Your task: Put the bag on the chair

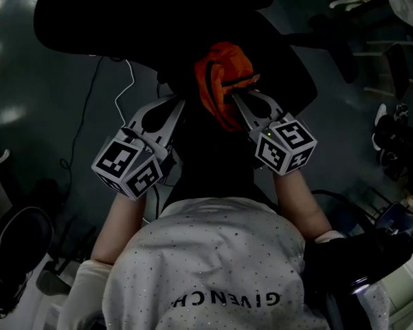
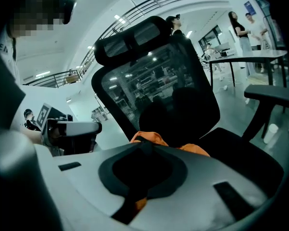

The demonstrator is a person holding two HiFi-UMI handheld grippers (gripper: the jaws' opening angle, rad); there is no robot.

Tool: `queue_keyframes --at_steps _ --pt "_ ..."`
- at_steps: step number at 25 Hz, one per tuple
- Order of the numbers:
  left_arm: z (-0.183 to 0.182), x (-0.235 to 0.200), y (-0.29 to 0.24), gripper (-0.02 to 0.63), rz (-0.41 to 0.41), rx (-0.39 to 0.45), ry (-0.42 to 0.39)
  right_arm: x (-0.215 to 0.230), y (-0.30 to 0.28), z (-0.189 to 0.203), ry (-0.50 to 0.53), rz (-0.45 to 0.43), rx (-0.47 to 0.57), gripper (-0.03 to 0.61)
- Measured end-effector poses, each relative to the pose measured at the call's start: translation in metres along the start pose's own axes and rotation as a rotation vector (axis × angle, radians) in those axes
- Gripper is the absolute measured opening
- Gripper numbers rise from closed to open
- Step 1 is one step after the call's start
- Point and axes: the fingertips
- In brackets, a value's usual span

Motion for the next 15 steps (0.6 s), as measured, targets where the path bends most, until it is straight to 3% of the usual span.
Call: queue_keyframes --at_steps 5,15 --pt "-0.019 -0.003 0.022 0.001 0.018 0.053 0.04 -0.011 0.002 0.003 0.029 0.07 -0.015 0.011" --pt "-0.043 0.019 0.036 0.002 0.066 0.038 -0.044 -0.017 0.023 0.003 0.07 0.163 -0.033 0.036"
Point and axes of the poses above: the fingertips, and each gripper's own axes: y backward along the fingers, x to its right, z out of its underside, and after that the axes turned 7 degrees about z, right-handed
